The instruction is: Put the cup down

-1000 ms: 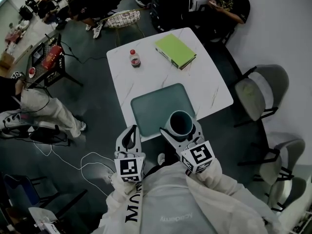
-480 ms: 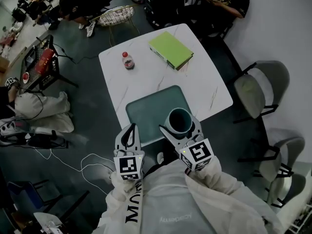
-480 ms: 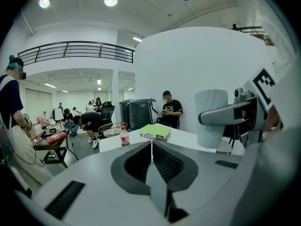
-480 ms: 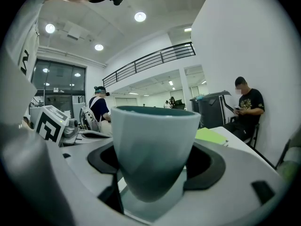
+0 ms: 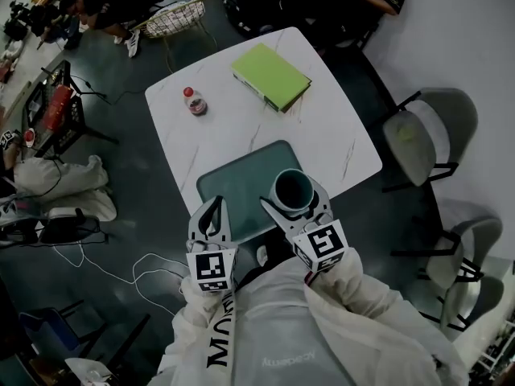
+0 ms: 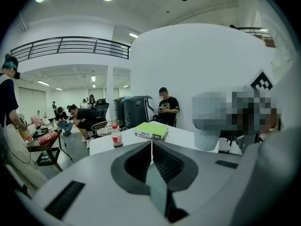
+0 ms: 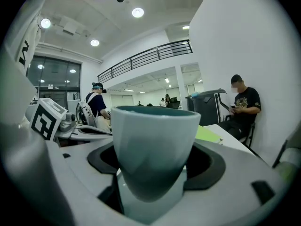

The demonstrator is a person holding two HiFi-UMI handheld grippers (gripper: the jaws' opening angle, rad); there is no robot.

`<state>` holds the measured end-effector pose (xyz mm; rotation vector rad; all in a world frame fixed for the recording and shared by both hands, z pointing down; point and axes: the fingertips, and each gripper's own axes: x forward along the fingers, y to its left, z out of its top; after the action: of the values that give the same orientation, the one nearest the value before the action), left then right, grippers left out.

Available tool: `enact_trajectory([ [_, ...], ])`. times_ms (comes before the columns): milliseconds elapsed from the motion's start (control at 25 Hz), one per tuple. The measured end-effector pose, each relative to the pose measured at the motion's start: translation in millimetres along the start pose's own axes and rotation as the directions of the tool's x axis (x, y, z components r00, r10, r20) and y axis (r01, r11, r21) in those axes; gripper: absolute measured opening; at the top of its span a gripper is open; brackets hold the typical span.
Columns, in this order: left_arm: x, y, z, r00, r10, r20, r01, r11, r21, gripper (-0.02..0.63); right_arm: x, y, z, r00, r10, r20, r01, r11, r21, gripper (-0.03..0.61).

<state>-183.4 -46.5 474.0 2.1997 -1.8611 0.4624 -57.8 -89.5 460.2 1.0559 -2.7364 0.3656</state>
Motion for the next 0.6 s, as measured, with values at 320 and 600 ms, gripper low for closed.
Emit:
enact_trajectory([
  [320, 36, -4, -3, 0.999, -0.039, -0.004, 0.039, 0.999, 0.002, 0.014, 19, -27, -13, 0.999, -0.041, -0.011, 0.041, 0.999, -0.017, 0.373],
  [600, 67, -8, -9, 0.997, -0.07, -0.014, 0.07, 0.998, 0.007, 0.014, 34, -45, -27, 0.998, -0.061, -0.027, 0.061, 0.998, -0.022, 0.373],
])
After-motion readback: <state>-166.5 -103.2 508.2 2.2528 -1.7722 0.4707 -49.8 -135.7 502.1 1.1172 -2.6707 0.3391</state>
